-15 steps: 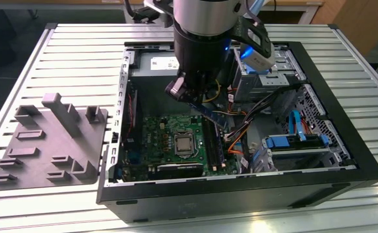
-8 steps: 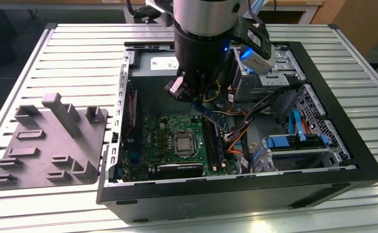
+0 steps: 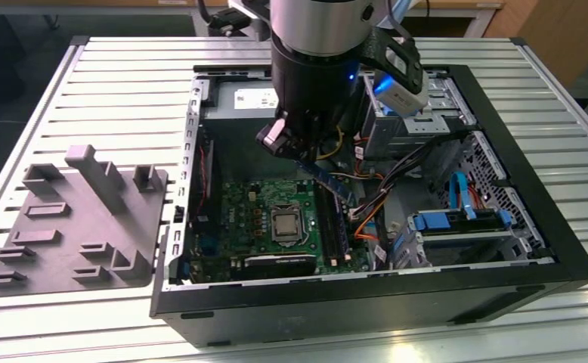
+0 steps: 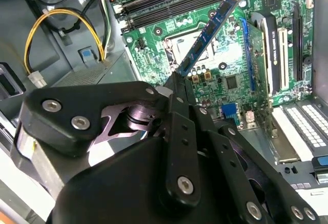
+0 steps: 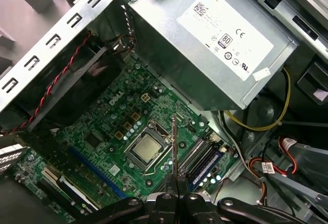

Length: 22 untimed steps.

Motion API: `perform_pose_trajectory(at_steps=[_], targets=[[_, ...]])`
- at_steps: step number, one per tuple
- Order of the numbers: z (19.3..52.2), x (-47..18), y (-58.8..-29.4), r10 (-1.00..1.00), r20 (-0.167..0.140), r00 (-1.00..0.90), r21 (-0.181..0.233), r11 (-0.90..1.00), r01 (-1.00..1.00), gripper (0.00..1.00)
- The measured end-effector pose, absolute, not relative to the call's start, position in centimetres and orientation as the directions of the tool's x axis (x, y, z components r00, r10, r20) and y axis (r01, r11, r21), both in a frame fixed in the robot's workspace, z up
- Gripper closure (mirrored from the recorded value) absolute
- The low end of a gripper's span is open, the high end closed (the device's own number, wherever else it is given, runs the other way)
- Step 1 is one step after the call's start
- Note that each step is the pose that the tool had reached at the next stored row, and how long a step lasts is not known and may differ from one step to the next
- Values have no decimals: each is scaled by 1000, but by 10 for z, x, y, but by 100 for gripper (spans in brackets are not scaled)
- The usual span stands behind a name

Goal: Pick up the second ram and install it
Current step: 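Insert the second ram into the second slot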

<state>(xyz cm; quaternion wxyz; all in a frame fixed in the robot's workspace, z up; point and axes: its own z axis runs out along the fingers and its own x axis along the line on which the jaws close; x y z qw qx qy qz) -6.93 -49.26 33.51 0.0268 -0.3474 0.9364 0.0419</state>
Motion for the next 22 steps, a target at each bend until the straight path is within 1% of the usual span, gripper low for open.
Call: perform_pose_trajectory(at_steps=[22], targets=[[335,-69,-493,-570,-79,-818,60,816,-575,88]])
